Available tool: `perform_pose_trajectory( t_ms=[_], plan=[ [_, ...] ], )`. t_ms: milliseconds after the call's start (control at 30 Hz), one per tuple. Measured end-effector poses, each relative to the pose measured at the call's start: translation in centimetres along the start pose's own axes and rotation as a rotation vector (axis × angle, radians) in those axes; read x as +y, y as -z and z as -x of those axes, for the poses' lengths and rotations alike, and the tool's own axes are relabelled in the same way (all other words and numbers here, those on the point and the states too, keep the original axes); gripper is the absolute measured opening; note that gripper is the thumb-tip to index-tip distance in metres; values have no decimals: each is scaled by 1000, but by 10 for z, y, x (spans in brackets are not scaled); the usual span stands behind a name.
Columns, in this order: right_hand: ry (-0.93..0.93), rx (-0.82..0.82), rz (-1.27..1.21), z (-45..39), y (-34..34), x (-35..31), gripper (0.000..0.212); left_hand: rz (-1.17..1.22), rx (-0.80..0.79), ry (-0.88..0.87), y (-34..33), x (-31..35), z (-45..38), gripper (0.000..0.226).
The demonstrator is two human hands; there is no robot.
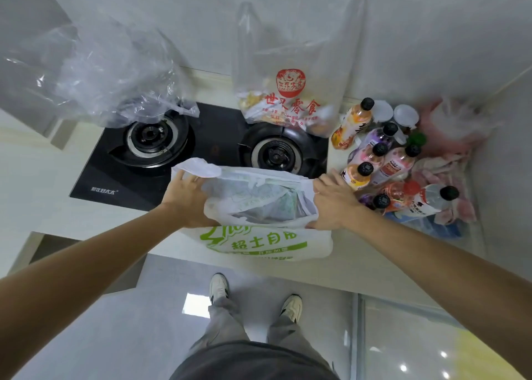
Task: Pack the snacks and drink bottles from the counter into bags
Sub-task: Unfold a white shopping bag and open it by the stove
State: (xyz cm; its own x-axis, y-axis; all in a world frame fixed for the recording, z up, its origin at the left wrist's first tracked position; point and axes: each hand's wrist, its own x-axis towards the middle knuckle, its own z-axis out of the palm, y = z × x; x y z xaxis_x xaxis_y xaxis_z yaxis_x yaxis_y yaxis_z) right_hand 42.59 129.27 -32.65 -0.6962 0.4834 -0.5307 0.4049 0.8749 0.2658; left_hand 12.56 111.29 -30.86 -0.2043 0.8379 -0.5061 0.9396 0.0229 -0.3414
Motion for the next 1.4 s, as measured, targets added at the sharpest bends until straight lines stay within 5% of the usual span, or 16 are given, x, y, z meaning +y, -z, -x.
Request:
perform_pose_trajectory(
  t_ms=[133, 333, 433, 767, 933, 1033, 1133, 1233, 1333, 1400],
  plan=[
    [-10, -12, -63, -1, 1, -3, 69, -15, 29, -32, -10, -2, -6, 89],
    [204, 510, -179, -9, -4, -16, 28, 31, 405, -284, -10, 4, -3, 35],
    [261, 561, -227, -16, -7, -20, 27, -31, 538, -382, -16, -6, -10, 29],
    [381, 444, -205, -17, -23, -18, 40, -164, 171, -534, -20, -33, -48, 74],
    [290, 361, -161, -15, -28, -17, 22, -68, 184, -479, -30, -36, -54, 64],
    [314, 471, -126, -13, -31, -17, 14, 4, 281, -494, -40, -39, -56, 49],
    [353, 546, -99, -14, -32, -13, 11, 38, 248, -517, -44, -43, -57, 59],
    [358, 407, -136, -18, -33, -10, 29, 29, 210, -526, -44, -46, -55, 70],
    [370, 323, -223, -22, -34, -17, 7, 91, 171, -487, -38, -45, -49, 64],
    [344, 321, -205, -27, -35, -22, 12, 114, 144, -477, -35, -43, -43, 50]
  ],
)
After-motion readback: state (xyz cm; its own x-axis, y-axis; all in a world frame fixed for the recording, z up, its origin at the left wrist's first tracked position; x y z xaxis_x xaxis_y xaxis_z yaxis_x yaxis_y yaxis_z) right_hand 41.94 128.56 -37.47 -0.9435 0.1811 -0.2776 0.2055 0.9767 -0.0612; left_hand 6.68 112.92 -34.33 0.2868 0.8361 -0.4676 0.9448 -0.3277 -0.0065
